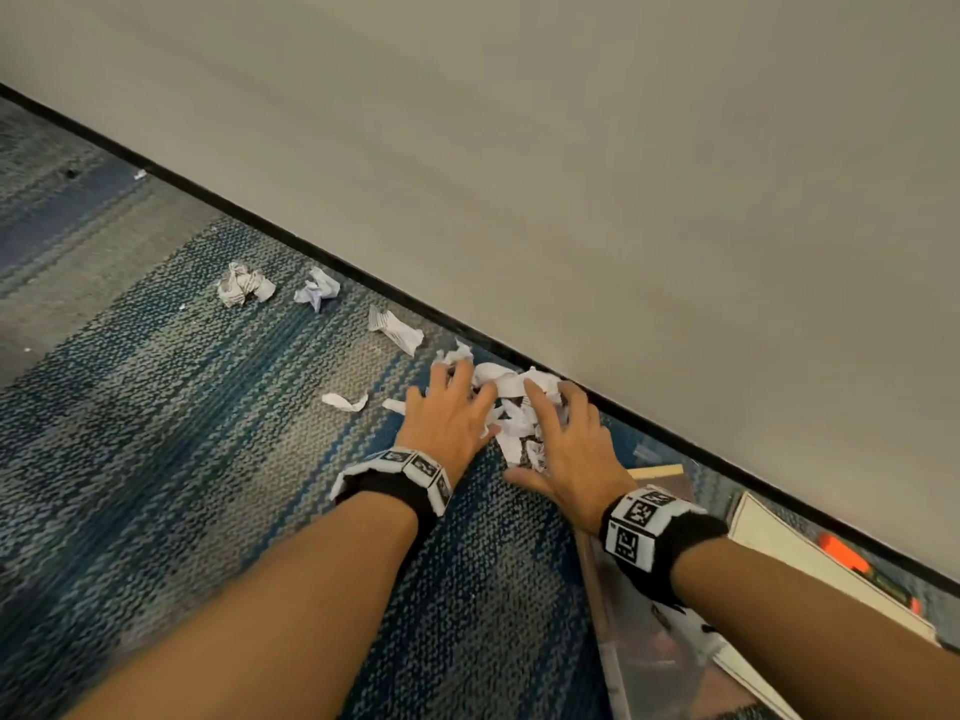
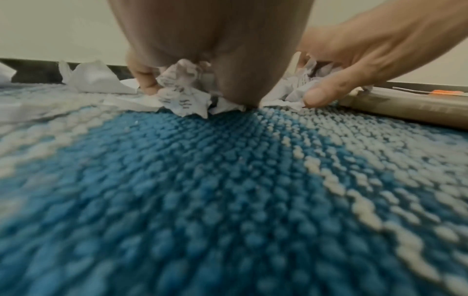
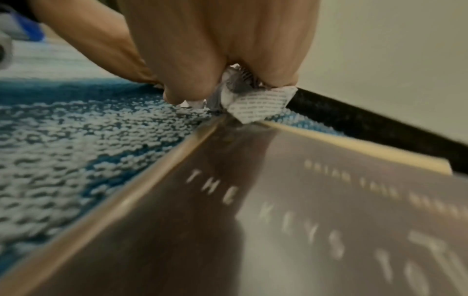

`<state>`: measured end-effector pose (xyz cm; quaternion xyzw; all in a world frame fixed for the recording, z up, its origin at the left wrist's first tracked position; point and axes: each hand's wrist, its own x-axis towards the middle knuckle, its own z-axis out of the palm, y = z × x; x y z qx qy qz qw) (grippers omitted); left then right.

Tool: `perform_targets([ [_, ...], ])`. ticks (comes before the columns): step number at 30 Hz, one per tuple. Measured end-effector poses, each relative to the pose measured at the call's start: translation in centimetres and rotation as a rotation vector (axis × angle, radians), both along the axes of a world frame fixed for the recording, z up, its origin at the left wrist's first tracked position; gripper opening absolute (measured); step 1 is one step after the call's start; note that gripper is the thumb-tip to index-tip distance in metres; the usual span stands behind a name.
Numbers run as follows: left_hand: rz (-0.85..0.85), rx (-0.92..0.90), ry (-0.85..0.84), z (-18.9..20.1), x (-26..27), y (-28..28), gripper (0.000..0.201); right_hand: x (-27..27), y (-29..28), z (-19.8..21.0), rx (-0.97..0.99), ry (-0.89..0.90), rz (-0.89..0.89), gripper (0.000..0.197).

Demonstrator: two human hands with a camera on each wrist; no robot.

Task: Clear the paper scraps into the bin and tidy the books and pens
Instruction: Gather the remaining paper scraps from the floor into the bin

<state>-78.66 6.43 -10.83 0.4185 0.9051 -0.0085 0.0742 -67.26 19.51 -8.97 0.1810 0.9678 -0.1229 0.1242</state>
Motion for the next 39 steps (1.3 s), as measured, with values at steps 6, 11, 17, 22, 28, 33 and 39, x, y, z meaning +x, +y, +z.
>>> perform_targets([
  [6,0.029,0.121,-0.207,0.0,-1.6,-1.6,0.037,-2.5,-2.0,-1.5,0.107,0.022,-0.086,0.1],
  [11,0.186,0.27,-0.239,1.7,-1.9,-3.5,0.05,-4.6,-2.3,-2.0,0.079,0.172,-0.135,0.05],
  [17,0.268,0.22,-0.195,1.5,-3.6,-3.2,0.081,-5.4,-2.6,-0.8,0.008,-0.031,-0.06,0.031],
  [22,0.063,-0.064,-0.22,1.5,-3.8,-0.7,0.069,-3.2,-2.2,2.2,-0.024,0.143,-0.087,0.028],
  [28,-0.055,0.002,-0.149,2.3,-2.1,-0.3,0.041,1.8,1.1,3.3,0.068,0.151,-0.231,0.025],
  [33,0.045,0.088,-0.138,3.1,0.2,-1.0,0.045,3.6,0.4,1.4,-0.005,0.13,-0.205,0.03],
  [39,0.107,-0.052,-0.045,2.0,0.7,-3.5,0.047,3.4,-2.4,-0.5,0.253,-0.042,-0.024,0.061],
])
